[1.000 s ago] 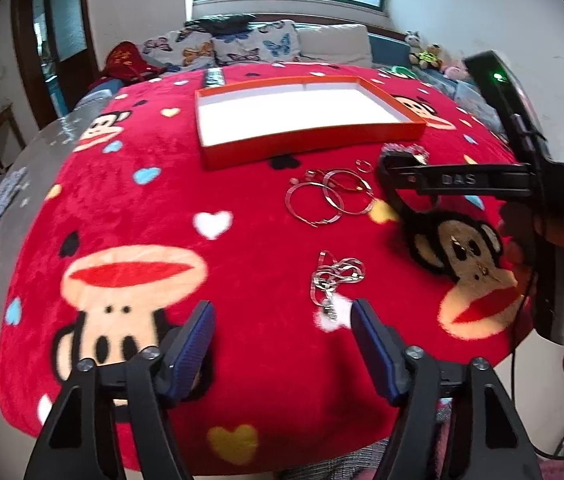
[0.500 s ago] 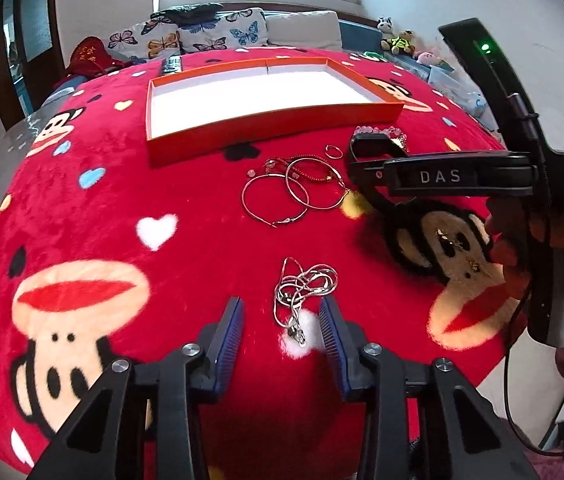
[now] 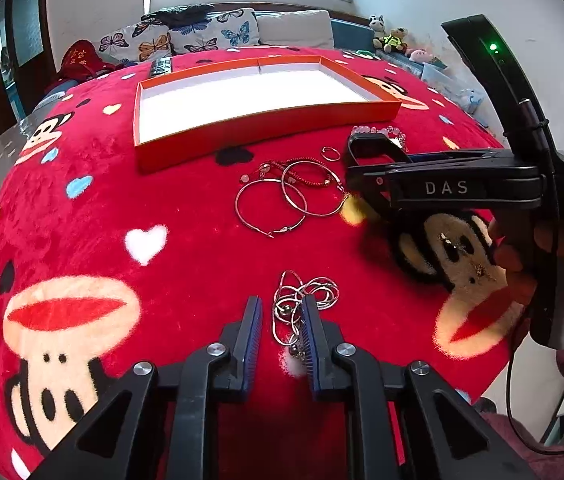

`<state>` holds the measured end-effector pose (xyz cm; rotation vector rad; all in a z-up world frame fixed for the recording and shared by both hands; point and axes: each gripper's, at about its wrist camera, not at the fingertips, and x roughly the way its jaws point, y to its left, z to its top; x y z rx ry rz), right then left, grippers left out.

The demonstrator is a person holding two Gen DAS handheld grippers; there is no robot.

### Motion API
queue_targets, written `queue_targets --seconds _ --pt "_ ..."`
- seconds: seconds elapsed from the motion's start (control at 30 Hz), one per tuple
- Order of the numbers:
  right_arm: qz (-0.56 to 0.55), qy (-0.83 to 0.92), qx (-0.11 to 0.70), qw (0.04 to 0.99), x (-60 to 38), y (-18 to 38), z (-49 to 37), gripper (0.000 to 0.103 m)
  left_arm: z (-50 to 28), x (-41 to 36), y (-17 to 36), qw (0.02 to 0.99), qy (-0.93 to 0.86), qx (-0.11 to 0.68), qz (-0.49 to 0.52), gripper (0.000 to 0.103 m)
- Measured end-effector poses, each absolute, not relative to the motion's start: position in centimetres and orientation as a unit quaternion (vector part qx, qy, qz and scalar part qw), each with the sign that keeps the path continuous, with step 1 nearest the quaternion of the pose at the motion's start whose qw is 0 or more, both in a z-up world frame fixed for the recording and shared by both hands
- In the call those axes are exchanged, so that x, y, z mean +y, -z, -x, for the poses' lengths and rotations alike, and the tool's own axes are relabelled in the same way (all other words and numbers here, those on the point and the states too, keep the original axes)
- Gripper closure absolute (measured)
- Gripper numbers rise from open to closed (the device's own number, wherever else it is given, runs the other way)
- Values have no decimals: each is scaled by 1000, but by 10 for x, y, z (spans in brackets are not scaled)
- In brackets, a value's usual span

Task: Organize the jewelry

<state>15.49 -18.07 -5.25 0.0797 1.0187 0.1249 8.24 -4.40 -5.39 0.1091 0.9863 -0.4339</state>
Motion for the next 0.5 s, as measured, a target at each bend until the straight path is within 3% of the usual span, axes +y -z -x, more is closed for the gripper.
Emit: queue_targets --seconds 0.5 --pt "-41 -63 486 871 -181 52 -154 24 -80 -46 48 862 207 461 -46 88"
